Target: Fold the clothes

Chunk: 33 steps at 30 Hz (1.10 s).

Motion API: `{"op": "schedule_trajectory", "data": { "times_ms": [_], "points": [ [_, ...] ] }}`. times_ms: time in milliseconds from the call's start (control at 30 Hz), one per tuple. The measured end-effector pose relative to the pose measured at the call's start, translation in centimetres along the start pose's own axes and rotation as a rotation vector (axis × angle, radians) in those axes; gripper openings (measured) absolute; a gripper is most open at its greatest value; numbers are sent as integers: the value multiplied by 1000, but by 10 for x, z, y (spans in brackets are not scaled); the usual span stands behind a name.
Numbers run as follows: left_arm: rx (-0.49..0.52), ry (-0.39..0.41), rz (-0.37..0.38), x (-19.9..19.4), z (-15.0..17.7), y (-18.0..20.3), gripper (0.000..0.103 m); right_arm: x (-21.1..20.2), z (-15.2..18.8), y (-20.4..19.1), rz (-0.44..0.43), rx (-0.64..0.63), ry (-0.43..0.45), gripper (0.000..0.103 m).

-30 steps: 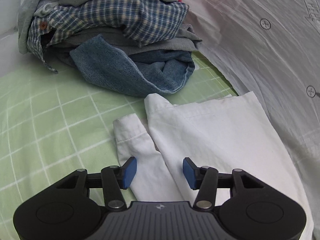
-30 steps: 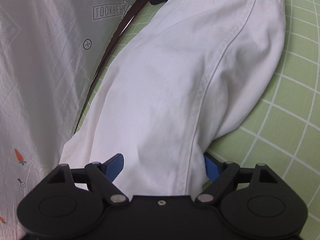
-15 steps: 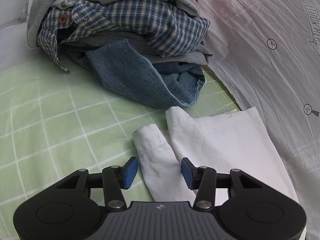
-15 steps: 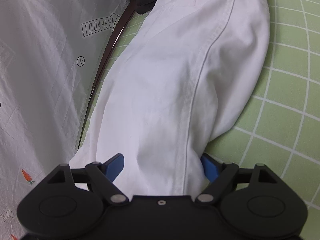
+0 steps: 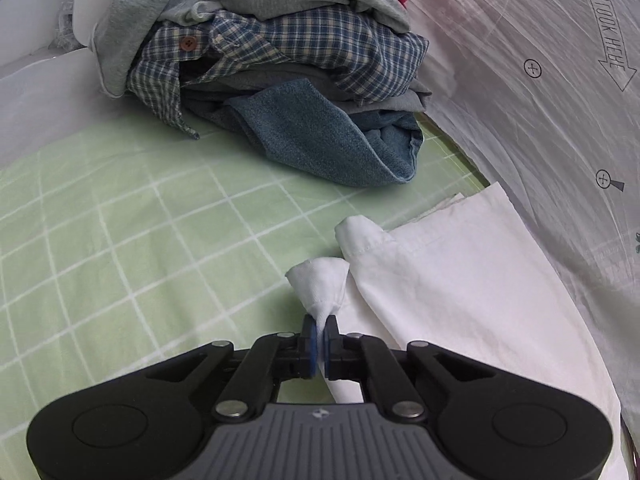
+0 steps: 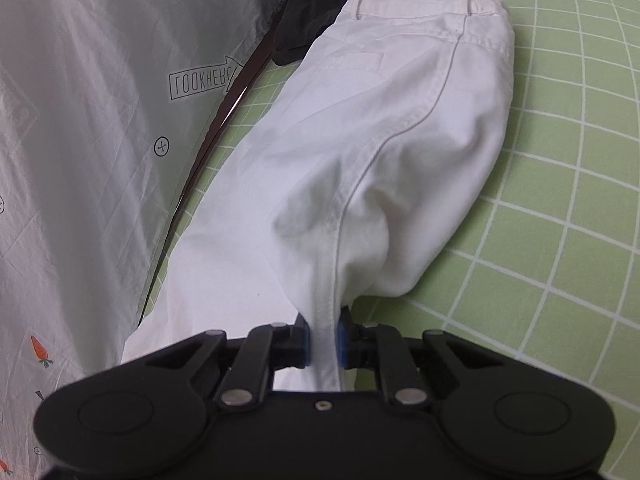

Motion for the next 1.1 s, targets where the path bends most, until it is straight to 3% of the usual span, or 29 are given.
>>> {"op": "schedule_trajectory", "data": {
  "times_ms": [200,333,500,600,767,933,1100],
  "points": [
    [0,-24,-27,-51,41,-49,5,-20,11,13,46,-137,9,14],
    [-29,-13,2,-66,39,-63,16,-37,26,10,80,-314,43,24],
    [112,22,-11,-86,34,-48,17,-63,49,4,102,-507,91,59],
    [198,40,-8,-94,30,-36,29,-73,67,2,132,-617,113,76],
    [345,16,28,-90,29,-13,56,-78,98,8,154,-741,112,82],
    [451,-56,7,-71,43,4,57,-71,132,4,199,-903,98,82],
    [496,-114,-3,-53,56,15,64,-70,138,-11,232,-1014,169,83]
  ]
}}
Point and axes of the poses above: each gripper's, at about its wrist camera, not at the fingertips, and x roughly the way its jaws point, y to its right, z to its underside, the point moved 1 cm from there along x, roughly the way its jaws point, and after that the axes turned 8 degrees about z, right-handed, at the moved point
